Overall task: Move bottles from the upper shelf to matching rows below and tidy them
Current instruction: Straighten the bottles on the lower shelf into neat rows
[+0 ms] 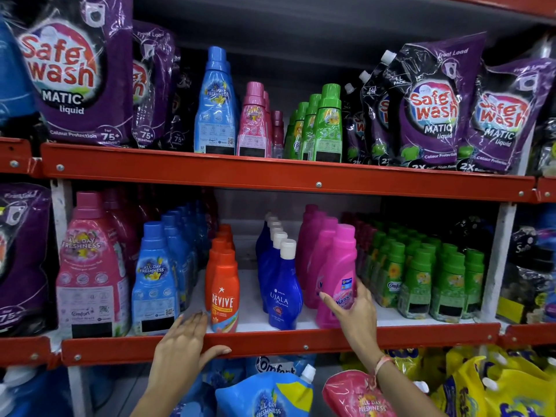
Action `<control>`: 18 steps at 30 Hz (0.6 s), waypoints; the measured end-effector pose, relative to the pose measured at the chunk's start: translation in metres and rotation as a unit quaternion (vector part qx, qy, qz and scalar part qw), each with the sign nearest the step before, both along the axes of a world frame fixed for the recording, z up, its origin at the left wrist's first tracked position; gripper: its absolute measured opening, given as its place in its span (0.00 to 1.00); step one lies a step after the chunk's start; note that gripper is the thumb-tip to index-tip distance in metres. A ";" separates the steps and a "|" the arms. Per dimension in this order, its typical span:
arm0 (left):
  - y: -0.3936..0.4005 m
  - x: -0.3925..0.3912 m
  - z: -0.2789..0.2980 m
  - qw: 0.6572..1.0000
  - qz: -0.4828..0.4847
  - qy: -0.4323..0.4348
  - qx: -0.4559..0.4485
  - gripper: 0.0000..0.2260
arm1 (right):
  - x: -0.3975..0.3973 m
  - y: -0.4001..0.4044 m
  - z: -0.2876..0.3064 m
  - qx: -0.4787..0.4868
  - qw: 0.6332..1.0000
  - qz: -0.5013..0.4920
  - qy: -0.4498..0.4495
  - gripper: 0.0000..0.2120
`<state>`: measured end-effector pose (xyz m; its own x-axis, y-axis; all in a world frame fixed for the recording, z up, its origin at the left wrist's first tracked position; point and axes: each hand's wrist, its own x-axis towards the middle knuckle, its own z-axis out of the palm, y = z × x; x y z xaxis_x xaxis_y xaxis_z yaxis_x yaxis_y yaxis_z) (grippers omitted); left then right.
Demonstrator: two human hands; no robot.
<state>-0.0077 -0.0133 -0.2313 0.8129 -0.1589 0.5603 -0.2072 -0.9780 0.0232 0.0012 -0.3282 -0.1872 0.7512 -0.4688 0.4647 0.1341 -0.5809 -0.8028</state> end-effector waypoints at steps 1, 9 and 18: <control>-0.002 -0.003 0.002 1.000 -0.002 0.006 -0.011 0.41 | -0.003 0.003 0.000 0.001 1.000 -0.005 -0.006 0.43; -0.022 -0.020 0.033 0.931 -0.041 0.041 -0.360 0.48 | -0.046 0.090 0.027 0.023 0.970 0.185 -0.158 0.07; -0.024 0.015 0.037 0.835 -0.081 0.166 -0.519 0.47 | -0.019 0.151 0.028 0.205 0.893 0.349 0.197 0.31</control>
